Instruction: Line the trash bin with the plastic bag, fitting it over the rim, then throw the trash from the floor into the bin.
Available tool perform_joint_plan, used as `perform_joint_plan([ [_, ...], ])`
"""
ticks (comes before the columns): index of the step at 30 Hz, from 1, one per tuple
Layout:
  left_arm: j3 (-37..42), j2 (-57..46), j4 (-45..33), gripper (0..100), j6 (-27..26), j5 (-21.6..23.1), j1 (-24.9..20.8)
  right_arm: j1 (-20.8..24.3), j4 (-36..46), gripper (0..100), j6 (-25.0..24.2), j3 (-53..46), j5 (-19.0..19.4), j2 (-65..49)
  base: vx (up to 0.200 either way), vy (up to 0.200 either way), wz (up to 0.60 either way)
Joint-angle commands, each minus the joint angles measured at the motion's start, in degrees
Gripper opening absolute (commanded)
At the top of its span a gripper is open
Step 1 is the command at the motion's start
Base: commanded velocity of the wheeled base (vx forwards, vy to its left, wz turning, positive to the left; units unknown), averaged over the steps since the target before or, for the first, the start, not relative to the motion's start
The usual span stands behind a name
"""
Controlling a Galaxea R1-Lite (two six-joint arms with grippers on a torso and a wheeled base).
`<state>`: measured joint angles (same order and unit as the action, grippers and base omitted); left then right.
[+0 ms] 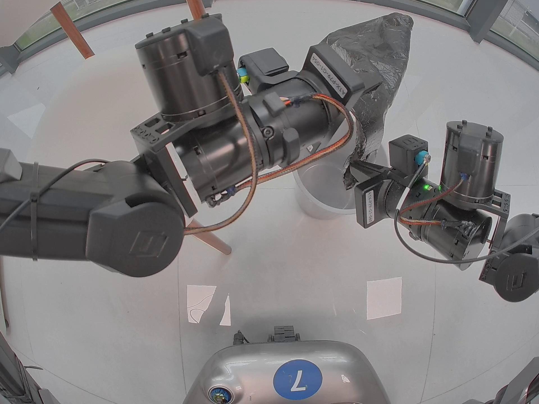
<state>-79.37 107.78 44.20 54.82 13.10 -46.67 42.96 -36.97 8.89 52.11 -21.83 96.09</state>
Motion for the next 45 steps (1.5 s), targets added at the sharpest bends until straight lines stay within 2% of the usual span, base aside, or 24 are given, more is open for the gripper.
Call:
perform_joint_plan([
  [1,0.0,0.0,0.1,0,0.0,-0.2,0.1,-0.1,-0.1,0,0.1,-0.1,0.0,-0.4,0.0,0.0,0.0],
  [15,0.1,0.1,0.0,0,0.0,-0.2,0.1,0.2,-0.1,0,-0.1,-1.6,-1.0,-2.0,0.0,0.0,0.0],
  [23,0.0,0.0,-0.5,0,-0.1,-0.4,0.2,0.7,-0.1,0,-0.2,-9.1,-1.0,-5.6,0.0,0.0,0.0],
  [28,-0.9,0.2,-4.8,0,-2.8,-4.6,0.2,-0.2,-0.1,0,0.0,-15.6,-1.1,-9.9,0.0,0.0,0.0],
  [29,-0.9,0.2,-4.9,0,-2.8,-4.8,0.2,-0.3,-0.1,100,0.0,-16.3,-1.0,-10.7,0.0,0.0,0.0],
  [37,-1.0,-0.2,-8.0,0,-2.9,-5.3,0.2,0.5,-0.1,100,-0.3,-16.0,-1.5,-11.1,0.0,0.0,0.0],
  [42,-6.1,-0.2,-16.3,0,-3.0,-9.8,-0.4,3.4,-0.1,100,-0.4,-15.2,-3.1,-10.5,0.0,0.0,0.0],
  [45,-8.7,0.1,-20.3,0,-3.0,-12.1,-1.4,5.5,-0.1,100,-0.4,-14.8,-5.7,-10.4,0.0,0.0,0.0],
])
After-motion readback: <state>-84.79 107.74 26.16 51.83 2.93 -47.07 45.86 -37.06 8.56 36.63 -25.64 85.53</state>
